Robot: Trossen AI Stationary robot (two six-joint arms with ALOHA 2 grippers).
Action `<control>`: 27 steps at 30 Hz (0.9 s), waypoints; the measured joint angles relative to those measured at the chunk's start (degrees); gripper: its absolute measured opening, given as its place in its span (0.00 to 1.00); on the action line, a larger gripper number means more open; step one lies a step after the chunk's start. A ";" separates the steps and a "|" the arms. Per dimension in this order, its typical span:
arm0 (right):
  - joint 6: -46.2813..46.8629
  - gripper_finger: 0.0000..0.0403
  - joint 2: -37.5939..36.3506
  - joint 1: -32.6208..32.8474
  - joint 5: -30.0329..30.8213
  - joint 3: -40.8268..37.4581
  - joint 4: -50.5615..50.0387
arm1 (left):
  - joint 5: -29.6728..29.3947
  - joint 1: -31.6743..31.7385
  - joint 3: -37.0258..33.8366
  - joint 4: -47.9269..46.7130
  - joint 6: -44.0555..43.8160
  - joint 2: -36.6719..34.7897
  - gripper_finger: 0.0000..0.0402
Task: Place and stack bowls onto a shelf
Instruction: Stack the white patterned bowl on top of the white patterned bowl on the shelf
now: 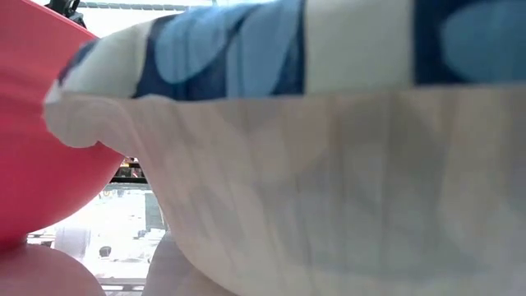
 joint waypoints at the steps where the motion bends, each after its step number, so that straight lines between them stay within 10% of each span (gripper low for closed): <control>1: 0.04 0.42 0.00 0.00 0.00 0.00 -0.01 | 0.00 0.02 0.00 -0.01 0.00 0.00 0.75; 14: 2.17 0.63 -9.88 1.15 1.67 0.00 -5.09 | 0.49 0.00 0.00 -0.02 0.04 0.00 0.75; 27: 13.61 0.63 -22.20 23.99 12.82 -0.44 -15.63 | 1.57 0.00 0.00 -0.02 0.00 0.00 0.75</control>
